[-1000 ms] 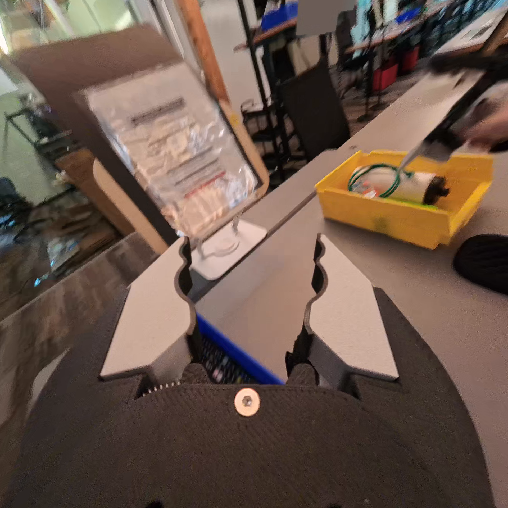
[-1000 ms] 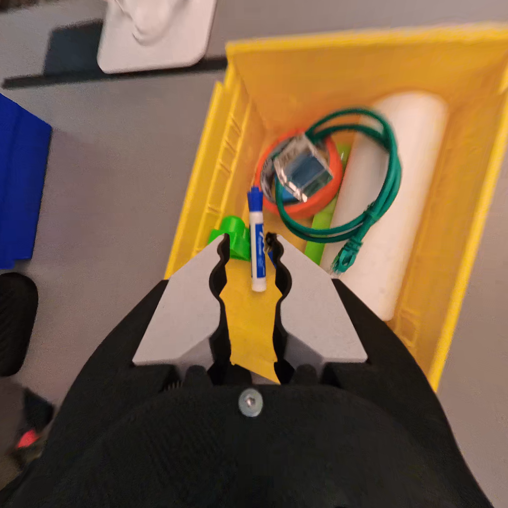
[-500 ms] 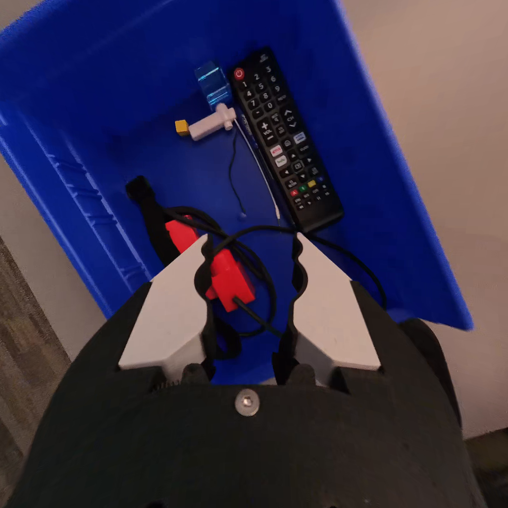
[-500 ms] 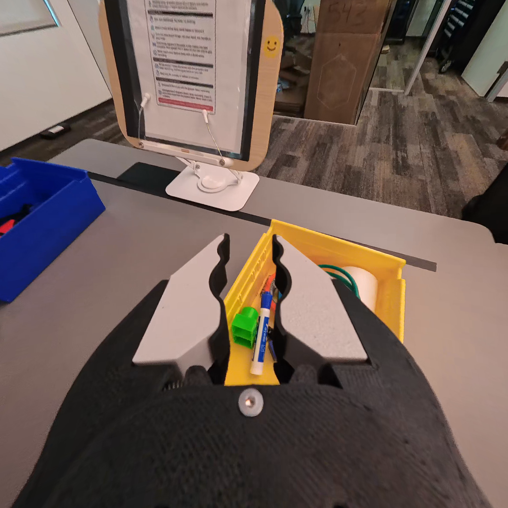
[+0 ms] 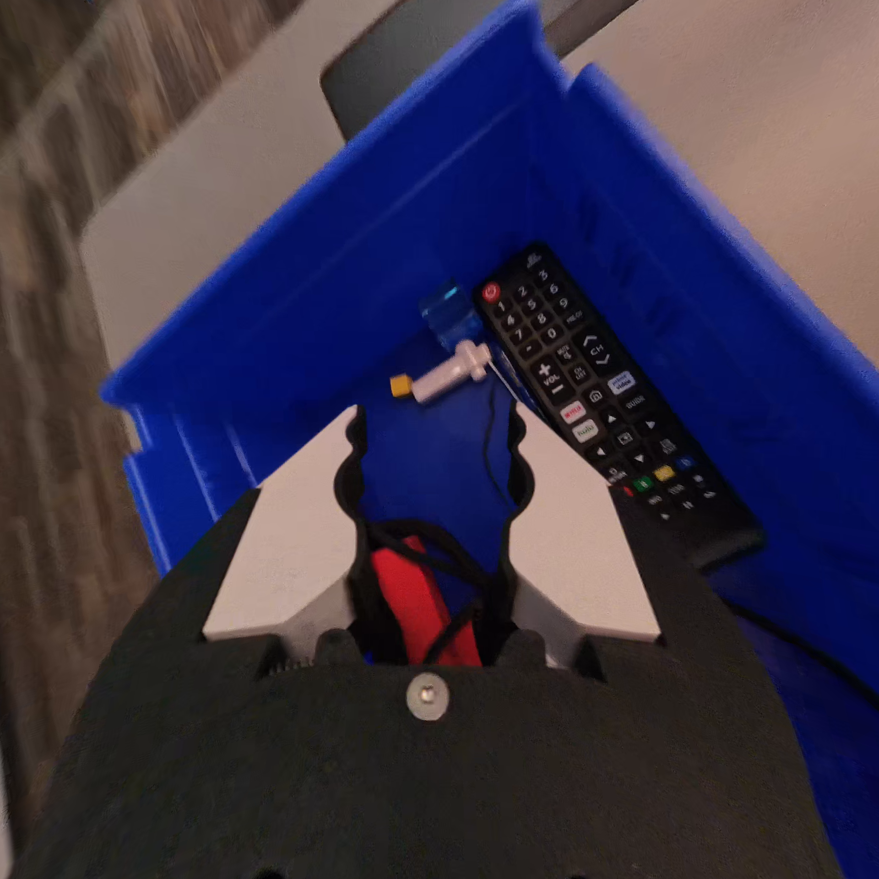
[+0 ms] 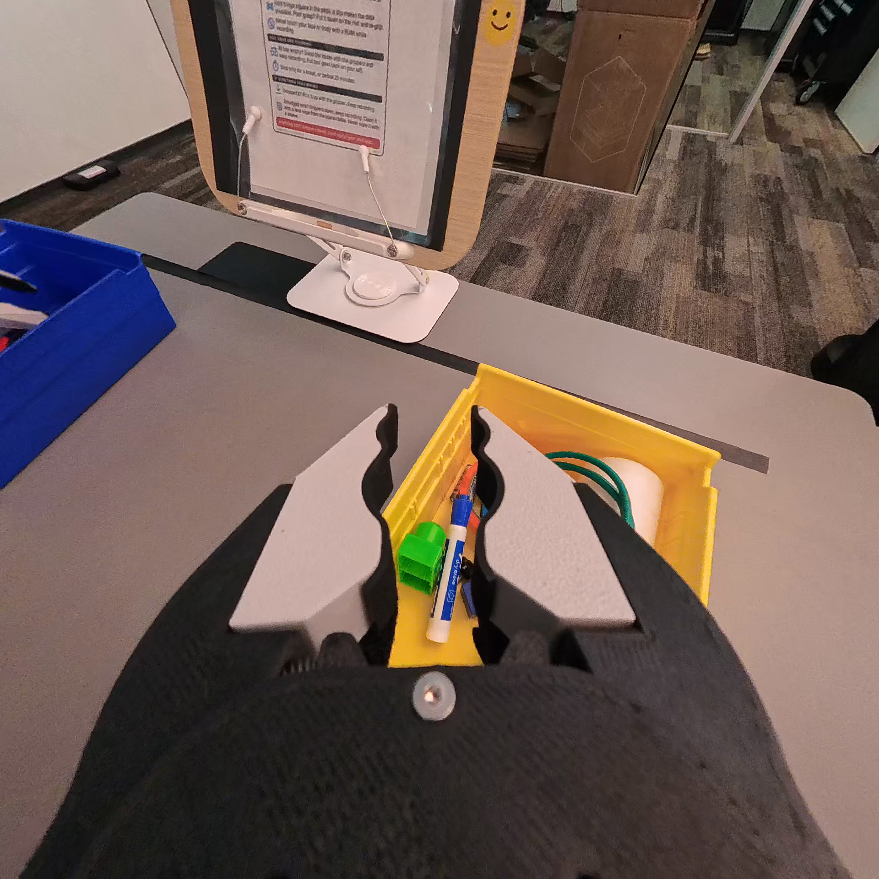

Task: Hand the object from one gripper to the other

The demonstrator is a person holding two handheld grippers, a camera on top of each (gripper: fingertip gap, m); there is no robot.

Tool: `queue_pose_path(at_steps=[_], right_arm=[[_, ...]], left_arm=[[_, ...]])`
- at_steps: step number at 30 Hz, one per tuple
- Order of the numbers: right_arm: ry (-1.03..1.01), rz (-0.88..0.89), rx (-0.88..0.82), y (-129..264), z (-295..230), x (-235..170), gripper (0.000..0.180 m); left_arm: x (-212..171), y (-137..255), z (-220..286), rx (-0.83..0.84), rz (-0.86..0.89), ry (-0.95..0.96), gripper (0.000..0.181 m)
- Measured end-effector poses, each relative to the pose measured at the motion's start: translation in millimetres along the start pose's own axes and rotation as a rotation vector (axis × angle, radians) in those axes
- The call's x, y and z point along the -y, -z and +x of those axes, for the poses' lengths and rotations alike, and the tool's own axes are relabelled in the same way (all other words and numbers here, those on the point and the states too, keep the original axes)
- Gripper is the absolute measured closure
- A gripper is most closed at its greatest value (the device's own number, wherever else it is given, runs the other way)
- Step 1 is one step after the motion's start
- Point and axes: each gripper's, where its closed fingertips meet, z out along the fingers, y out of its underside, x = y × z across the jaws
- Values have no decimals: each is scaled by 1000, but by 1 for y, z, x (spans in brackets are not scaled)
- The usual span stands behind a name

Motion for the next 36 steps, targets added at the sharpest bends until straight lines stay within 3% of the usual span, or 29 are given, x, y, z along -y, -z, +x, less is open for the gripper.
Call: queue_pose_path(at_steps=[1,8,15,22,29,36], right_arm=[[3,-4,-1,-1,0,-1,150],[57,-62,39,-12,-10,-9,150],[75,-118,67,-29,-12,-18,150],[83,-153,68,-36,-8,-24,151],[90,-186,77,-40,-8,-30,153],[129,-252,109,-43,-16,-42,154]], left_arm=[[4,-2,0,12,31,-70,121],[15,-11,0,-29,77,-409,126],[-15,-33,-15,-94,-230,-823,127],[-12,-50,0,-248,-176,-859,130],[-16,-58,3,-331,-256,-878,157],[-18,-60,4,-417,-331,-822,166]])
